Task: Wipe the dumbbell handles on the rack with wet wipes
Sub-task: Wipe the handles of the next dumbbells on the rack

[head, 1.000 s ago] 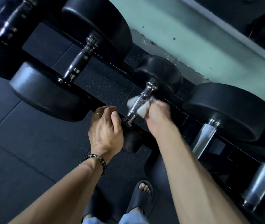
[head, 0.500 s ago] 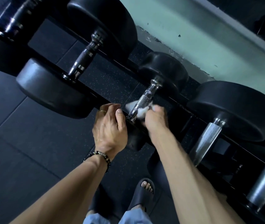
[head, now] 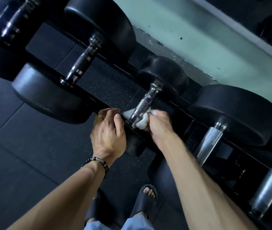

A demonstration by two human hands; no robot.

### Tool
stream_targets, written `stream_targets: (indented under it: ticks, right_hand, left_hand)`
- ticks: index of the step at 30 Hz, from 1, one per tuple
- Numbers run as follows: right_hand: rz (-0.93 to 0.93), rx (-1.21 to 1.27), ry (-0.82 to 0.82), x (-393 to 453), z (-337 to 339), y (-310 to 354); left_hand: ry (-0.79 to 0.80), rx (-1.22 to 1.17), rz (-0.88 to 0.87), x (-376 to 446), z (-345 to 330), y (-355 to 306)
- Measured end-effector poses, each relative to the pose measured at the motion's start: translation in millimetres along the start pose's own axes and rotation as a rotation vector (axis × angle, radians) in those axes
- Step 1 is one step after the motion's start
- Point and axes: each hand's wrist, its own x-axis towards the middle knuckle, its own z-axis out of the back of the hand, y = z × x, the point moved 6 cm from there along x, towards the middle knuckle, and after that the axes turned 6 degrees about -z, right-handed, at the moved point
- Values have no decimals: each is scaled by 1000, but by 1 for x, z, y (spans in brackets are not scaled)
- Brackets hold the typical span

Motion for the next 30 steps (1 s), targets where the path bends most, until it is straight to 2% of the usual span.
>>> stream_targets:
  ticks: [3,5,8,10,14,16,18,20,25,30]
  right_hand:
    - [-22,381,-195,32,11,18]
    - [-56,405,-251,36,6,10]
    - [-124,190,-31,3,-7,-4]
    - [-131,166,57,-6,-5,4]
    - [-38,477,-103,13,8,39]
    - [-101,407,-66,12,0,19]
    - [-164,204,59,-4,-7,2]
    - [-160,108,116,-9,-4,4]
    - [-29,287,-51,12,1,28]
    - [11,-46,-47,-8,11,-3]
  left_hand:
    - [1,-2,-9,0,-1,0]
    - [0,4,-5,0,-1,0]
    - [-6,-5,-8,1,0,-1]
    - [-6,-14,-5,1,0,-1]
    - [-4,-3,-5,1,0,-1]
    - [3,-6,-9,0,0,-2]
    - [7,-9,-10,1,0,-2]
    - [7,-6,-11,0,0,-1]
    - [2,-8,-4,-1,0,1]
    - [22,7,-4,-2,0,-1]
